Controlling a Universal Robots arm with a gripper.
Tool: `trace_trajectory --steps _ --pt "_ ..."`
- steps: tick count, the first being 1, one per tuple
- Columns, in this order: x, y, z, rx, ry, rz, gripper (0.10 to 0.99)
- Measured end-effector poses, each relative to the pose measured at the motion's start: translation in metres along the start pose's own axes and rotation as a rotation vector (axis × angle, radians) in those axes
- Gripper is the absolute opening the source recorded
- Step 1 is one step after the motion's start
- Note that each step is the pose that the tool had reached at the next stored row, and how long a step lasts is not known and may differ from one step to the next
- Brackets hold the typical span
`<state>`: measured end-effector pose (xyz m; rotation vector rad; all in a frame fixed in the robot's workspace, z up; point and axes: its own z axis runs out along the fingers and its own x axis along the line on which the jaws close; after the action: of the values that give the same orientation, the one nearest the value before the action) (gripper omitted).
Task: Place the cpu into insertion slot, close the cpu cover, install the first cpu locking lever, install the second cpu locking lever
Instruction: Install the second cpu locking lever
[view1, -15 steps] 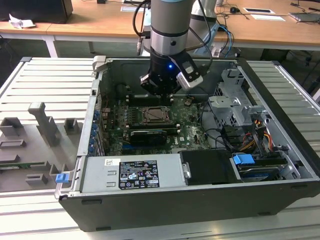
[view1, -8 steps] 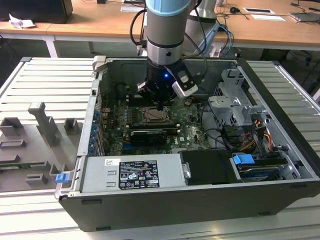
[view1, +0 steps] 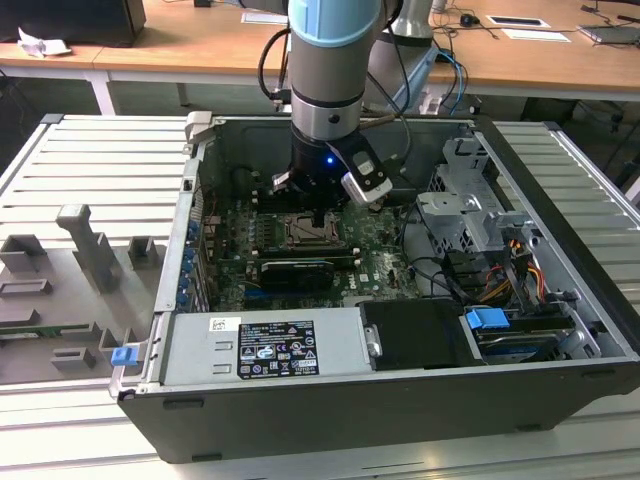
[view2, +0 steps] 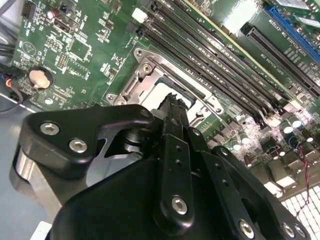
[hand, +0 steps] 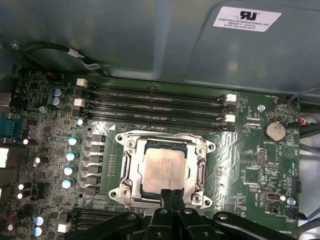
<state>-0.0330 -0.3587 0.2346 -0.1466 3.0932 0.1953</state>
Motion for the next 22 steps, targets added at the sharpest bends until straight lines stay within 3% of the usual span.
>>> trace_trajectory --steps 11,13,15,17,22 --pt "0.0026 -0.0034 0.0085 0.0 0.0 0.0 0.106" --pt "0.0024 -0.0029 0.0041 0.0 0.0 0.0 0.106" --pt "0.002 -0.0018 -0.0054 0.0 0.0 0.0 0.106" --pt "0.0019 -0.0022 -0.0066 0.0 0.0 0.0 0.106" --pt "0.0034 -0.0179 -0.0085 0.0 0.0002 0.0 0.106"
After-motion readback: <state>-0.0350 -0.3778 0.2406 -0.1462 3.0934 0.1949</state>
